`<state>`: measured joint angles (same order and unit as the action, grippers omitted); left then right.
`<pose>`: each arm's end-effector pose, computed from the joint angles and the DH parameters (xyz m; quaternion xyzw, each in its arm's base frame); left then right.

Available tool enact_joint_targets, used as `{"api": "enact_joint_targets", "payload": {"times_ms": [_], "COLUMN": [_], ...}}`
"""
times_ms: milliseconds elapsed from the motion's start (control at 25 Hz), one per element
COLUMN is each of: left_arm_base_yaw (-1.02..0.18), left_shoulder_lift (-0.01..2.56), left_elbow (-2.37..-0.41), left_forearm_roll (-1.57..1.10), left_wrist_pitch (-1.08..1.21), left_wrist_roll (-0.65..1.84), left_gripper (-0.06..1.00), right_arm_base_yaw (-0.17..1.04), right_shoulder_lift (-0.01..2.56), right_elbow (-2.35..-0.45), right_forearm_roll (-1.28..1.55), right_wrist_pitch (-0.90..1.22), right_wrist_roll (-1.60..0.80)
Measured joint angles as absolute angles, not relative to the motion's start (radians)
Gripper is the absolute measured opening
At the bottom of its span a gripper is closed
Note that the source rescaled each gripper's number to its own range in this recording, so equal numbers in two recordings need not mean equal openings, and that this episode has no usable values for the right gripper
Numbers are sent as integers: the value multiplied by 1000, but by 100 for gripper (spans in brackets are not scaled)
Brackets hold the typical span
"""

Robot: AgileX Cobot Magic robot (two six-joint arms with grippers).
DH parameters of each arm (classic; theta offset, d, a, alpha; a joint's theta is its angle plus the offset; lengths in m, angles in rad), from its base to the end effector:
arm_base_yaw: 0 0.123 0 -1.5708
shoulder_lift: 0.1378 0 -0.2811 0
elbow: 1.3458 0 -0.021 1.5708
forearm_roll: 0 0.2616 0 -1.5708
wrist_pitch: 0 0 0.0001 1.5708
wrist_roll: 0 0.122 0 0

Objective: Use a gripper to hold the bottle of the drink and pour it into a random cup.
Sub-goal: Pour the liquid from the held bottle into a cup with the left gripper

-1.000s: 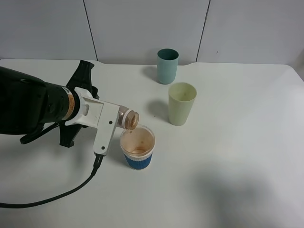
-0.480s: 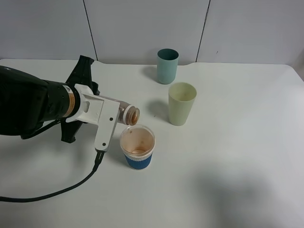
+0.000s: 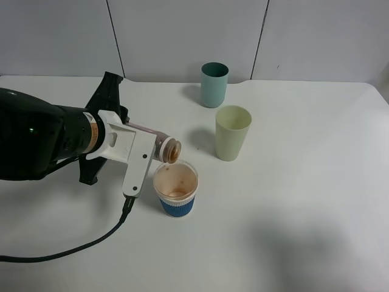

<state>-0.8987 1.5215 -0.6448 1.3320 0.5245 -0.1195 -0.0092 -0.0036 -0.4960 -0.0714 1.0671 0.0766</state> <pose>0.2259 -0.1884 0.1469 0.7502 0.5350 0.2787 0.2708 0.0356 -0.0080 0.2667 0.0381 0.8536 -0.0182 0.5192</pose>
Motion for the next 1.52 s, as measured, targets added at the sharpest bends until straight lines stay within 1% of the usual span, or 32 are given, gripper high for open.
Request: {"api": "enact_joint_targets", "payload": {"times_ms": [800, 1000, 1240, 1520], "left_arm_base_yaw": [-899, -933, -948, -968], "left_shoulder_lift": [1521, 1521, 1521, 1520], "left_elbow": [-638, -636, -589, -587], "left_forearm_roll": [1400, 1441, 1447, 1469], "left_wrist_pitch": [550, 608, 632, 653], "left_wrist_roll": [-175, -224, -281, -350], "left_gripper": [0, 0, 0, 0], "right_arm_base_yaw": [-9, -9, -9, -9], "right_shoulder_lift": [-4, -4, -4, -4], "right_elbow": [-496, -496, -496, -496], "right_forearm_roll": [-71, -71, -71, -71], "right_wrist_pitch": [1067, 1067, 1067, 1067], "right_wrist_roll": [77, 77, 77, 77]}}
